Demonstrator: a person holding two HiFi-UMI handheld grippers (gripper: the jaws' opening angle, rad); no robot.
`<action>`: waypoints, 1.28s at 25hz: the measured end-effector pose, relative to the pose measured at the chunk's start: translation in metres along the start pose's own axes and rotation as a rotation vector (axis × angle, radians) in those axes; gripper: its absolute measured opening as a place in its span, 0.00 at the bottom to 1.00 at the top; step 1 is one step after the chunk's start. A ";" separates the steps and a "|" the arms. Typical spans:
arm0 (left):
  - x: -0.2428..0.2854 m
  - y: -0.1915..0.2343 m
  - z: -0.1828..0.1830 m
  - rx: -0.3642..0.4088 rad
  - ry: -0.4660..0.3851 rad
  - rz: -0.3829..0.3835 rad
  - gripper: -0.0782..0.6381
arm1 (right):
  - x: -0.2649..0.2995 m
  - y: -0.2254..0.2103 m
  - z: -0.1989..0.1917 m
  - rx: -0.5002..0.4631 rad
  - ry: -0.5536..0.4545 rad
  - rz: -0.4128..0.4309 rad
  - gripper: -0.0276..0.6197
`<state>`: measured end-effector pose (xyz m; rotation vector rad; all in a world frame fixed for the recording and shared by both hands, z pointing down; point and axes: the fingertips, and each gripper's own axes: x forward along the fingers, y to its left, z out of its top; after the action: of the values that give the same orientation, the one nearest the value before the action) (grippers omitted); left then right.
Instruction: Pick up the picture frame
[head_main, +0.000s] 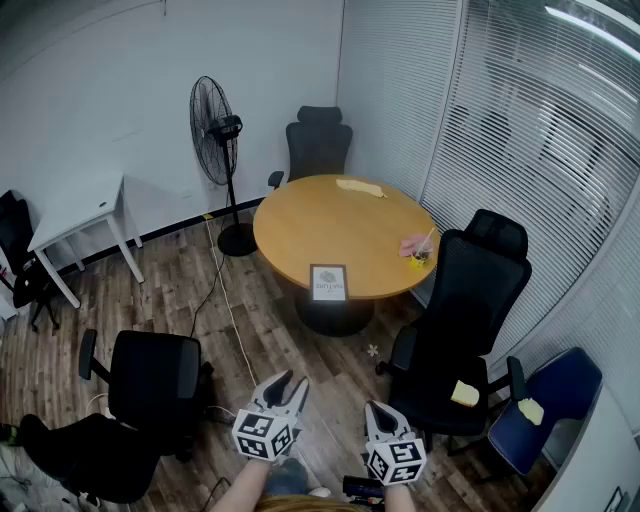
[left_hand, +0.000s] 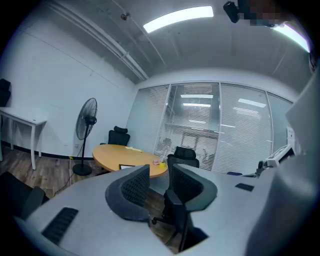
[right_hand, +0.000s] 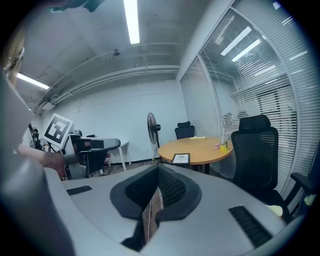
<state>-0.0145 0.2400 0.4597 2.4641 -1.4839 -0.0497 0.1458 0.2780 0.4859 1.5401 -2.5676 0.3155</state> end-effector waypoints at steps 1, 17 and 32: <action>-0.002 0.002 0.000 -0.005 -0.001 0.003 0.33 | -0.001 0.001 0.002 -0.002 -0.001 0.001 0.06; -0.023 0.018 0.019 -0.226 -0.096 -0.008 0.33 | -0.009 0.005 0.005 0.037 -0.037 -0.021 0.06; 0.103 0.100 0.010 -0.243 -0.009 -0.006 0.33 | 0.124 -0.048 0.006 0.047 0.038 -0.040 0.06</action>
<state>-0.0538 0.1041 0.4847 2.2768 -1.3838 -0.2281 0.1304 0.1488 0.5126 1.5836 -2.5142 0.3994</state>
